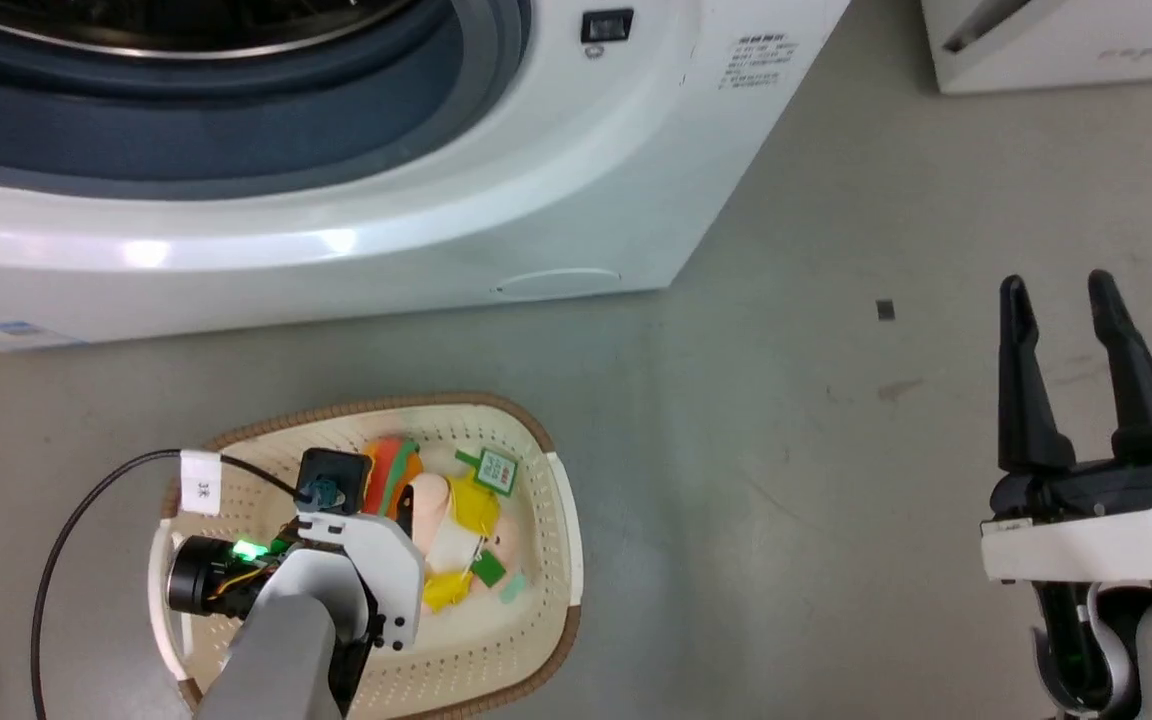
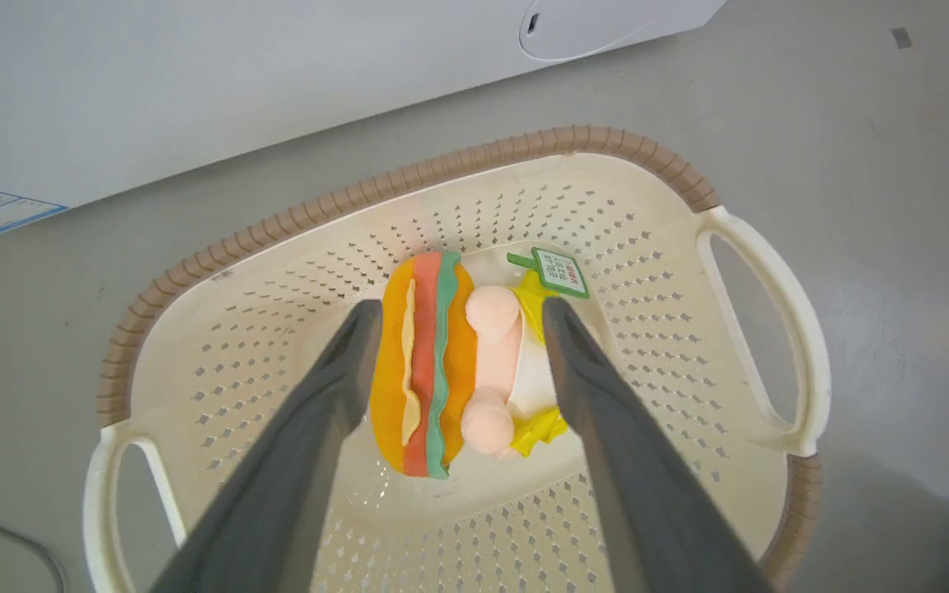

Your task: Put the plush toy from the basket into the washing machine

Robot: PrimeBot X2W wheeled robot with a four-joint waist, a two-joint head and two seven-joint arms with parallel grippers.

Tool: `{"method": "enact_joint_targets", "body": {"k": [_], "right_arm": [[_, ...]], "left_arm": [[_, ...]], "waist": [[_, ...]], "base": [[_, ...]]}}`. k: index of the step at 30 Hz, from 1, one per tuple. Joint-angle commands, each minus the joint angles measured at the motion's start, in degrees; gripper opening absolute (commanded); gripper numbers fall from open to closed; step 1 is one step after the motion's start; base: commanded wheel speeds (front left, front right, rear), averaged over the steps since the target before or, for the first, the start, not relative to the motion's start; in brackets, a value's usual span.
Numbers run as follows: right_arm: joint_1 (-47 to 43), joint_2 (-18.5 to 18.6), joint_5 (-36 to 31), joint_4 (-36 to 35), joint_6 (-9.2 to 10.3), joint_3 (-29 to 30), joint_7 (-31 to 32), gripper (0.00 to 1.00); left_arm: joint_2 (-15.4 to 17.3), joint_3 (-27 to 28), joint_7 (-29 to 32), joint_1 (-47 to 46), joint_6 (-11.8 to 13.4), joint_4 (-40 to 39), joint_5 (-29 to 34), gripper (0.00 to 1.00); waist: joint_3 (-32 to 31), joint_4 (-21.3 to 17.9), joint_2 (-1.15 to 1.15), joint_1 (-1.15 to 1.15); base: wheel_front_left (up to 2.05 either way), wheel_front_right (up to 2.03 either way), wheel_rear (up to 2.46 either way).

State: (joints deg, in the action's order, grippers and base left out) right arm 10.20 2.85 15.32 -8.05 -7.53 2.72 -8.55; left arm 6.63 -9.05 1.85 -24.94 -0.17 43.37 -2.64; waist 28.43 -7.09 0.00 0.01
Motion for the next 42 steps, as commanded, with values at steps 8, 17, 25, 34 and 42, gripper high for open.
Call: {"method": "enact_joint_targets", "body": {"k": [8,17,25,34,42], "right_arm": [[3.25,0.02,2.28,-1.73,0.02,0.65,-1.38,1.0],[5.23,0.02,4.04,-3.33,0.03,0.42,-2.46,1.0],[6.79,0.02,5.25,-3.97,0.03,0.47,-3.3,1.0],[8.47,0.02,6.98,-5.03,0.04,0.42,-4.37,1.0],[9.77,0.02,8.71,-5.65,0.04,0.37,-5.33,1.0]], "left_arm": [[1.06,-1.53,3.33,-4.91,-0.25,5.64,-0.95,1.0],[1.8,-2.78,3.05,-9.51,0.67,10.95,-1.97,1.0],[2.23,-4.03,1.75,-12.72,1.32,15.07,-2.62,1.0],[2.92,-5.71,0.31,-16.85,1.69,20.36,-3.59,1.0],[3.33,-7.45,0.43,-19.43,1.57,25.08,-4.51,0.0]], "waist": [[7.48,-1.43,0.0,-0.01],[13.23,-2.17,0.0,-0.01],[16.51,-2.66,0.0,-0.01],[20.23,-3.44,0.0,-0.01],[22.23,-4.47,0.0,-0.01]], "base": [[0.0,0.0,0.0],[0.0,0.0,0.0],[0.0,0.0,0.0],[0.0,0.0,0.0],[0.0,0.0,0.0]]}}
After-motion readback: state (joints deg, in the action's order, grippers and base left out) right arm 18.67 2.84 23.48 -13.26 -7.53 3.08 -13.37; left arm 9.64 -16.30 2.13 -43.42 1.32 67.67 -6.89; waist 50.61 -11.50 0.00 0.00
